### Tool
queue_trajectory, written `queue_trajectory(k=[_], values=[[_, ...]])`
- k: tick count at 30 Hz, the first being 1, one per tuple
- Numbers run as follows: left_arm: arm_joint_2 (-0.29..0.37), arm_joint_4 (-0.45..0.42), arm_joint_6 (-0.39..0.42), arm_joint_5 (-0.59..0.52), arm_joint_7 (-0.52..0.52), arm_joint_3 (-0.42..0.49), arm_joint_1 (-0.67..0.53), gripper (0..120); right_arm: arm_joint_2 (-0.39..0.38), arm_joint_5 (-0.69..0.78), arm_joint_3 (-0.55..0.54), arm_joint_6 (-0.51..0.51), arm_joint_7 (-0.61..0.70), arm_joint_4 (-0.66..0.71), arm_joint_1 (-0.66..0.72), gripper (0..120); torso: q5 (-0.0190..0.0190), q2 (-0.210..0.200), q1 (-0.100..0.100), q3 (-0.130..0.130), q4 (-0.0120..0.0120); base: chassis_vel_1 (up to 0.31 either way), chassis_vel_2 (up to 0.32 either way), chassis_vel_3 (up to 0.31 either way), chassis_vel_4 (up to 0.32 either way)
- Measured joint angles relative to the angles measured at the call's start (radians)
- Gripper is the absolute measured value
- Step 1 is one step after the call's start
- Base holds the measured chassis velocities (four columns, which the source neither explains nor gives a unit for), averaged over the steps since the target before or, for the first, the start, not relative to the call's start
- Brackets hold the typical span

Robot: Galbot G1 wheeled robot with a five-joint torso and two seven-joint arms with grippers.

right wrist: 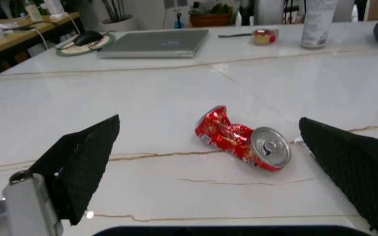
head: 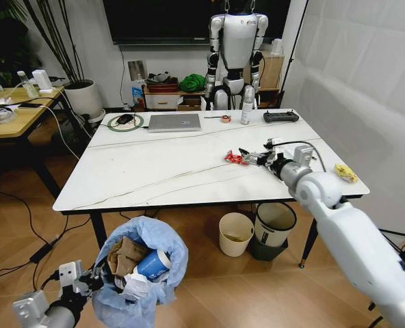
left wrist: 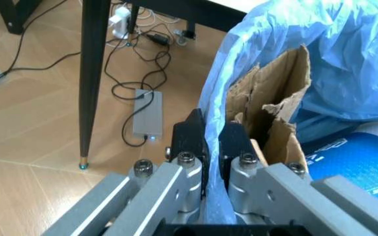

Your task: Pick up the trash bin and place the trash from the table into it.

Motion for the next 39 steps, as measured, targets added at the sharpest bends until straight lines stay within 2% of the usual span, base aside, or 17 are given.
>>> queue_trajectory(k=[2,8,23,31,39], values=[[-0.001,0.0,0.0,0.0,0.0,-0.001,0.0,0,0.009,-0.005,-0.002,0.004,-0.007,-0.021,0.006,100,0.0001,0.0,0.0,0.0,0.0,0.0,0.0,0.0,0.0],[-0.028,-0.003,0.001,0.014,-0.001,-0.003,0.007,0,0.112,-0.115,-0.038,0.054,-0.074,-0.208,0.066,100,-0.0001,0.0,0.0,0.0,0.0001,0.0,0.0,0.0,0.0],[-0.061,-0.009,-0.001,0.03,0.0,-0.005,0.016,0,0.222,-0.202,-0.082,0.154,-0.141,-0.521,0.195,100,-0.0002,0.0,0.0,0.0,0.0,0.0,0.0,0.0,0.0],[-0.075,-0.008,-0.002,0.038,0.001,0.0,0.014,0,0.229,-0.233,-0.084,0.182,-0.141,-0.585,0.23,100,-0.0002,0.0,0.0,0.0,0.0,0.0,0.0,0.0,0.0],[-0.076,-0.009,-0.002,0.04,0.001,0.0,0.01,0,0.208,-0.235,-0.095,0.187,-0.143,-0.581,0.223,100,-0.0002,0.0,0.0,0.0,-0.0002,0.0,0.0,0.0,0.0]])
